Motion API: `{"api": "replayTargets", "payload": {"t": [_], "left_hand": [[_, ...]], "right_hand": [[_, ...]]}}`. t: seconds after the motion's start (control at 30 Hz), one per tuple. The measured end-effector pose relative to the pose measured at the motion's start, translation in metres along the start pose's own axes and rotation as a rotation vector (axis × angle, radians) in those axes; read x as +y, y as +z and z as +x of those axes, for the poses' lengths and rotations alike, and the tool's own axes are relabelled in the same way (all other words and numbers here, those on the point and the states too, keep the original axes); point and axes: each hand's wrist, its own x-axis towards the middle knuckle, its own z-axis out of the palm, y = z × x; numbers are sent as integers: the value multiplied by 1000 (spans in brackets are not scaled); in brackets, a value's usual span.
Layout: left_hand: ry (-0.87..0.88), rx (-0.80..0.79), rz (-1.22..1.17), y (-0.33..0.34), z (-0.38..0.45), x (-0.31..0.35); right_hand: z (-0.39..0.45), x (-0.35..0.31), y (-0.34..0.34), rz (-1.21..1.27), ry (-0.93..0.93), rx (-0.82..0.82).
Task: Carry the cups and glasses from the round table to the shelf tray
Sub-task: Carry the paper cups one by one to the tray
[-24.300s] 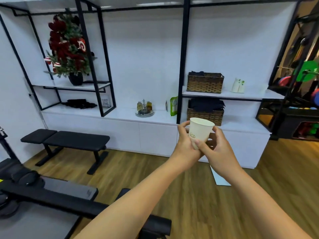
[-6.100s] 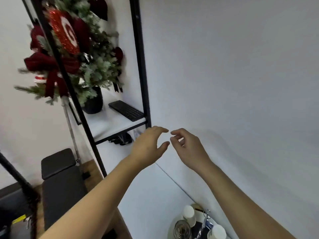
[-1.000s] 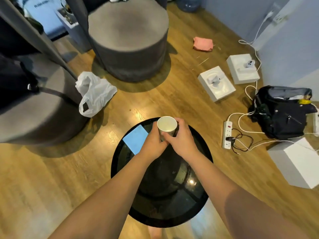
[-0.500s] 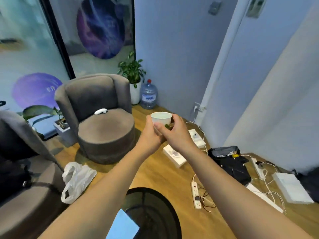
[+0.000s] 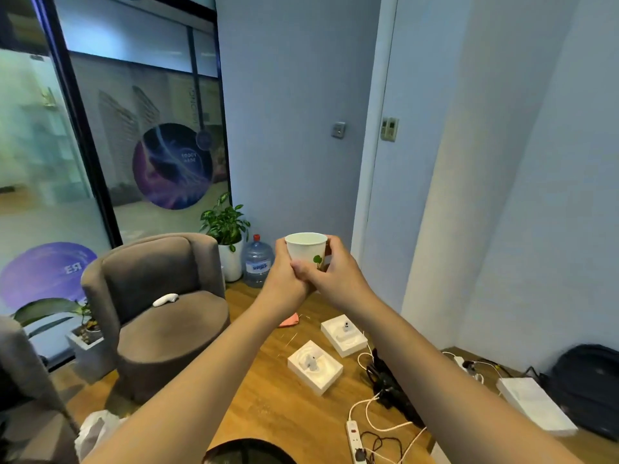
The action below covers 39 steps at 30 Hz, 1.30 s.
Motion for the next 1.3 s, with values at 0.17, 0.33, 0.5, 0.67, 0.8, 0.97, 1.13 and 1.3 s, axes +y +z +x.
{"api": "replayTargets", "payload": {"t": [0.17, 0.33, 0.5, 0.67, 0.8, 0.97, 1.13, 1.3], "left_hand": [[-10, -112, -97, 41, -9, 27], [94, -267, -139, 86, -14, 44], [165, -525, -231, 143, -40, 76], [289, -829, -306, 218, -114, 109], [321, -1041, -367, 271, -191, 141], [433, -1228, -448, 307, -300, 197], [527, -1389, -537, 337, -426, 264], [591, -1543, -574, 360, -576, 325]], "right_hand": [[-27, 3, -38, -11, 34, 88], [-53, 6, -84, -25, 92, 279], [-109, 15, -138, -91, 140, 461], [-215, 32, -188, -201, 273, 683], [-312, 33, -224, -284, 377, 876], [-436, 8, -259, -334, 466, 1055], [-569, -26, -290, -364, 517, 1269], [-723, -63, -313, -385, 578, 1411]]}}
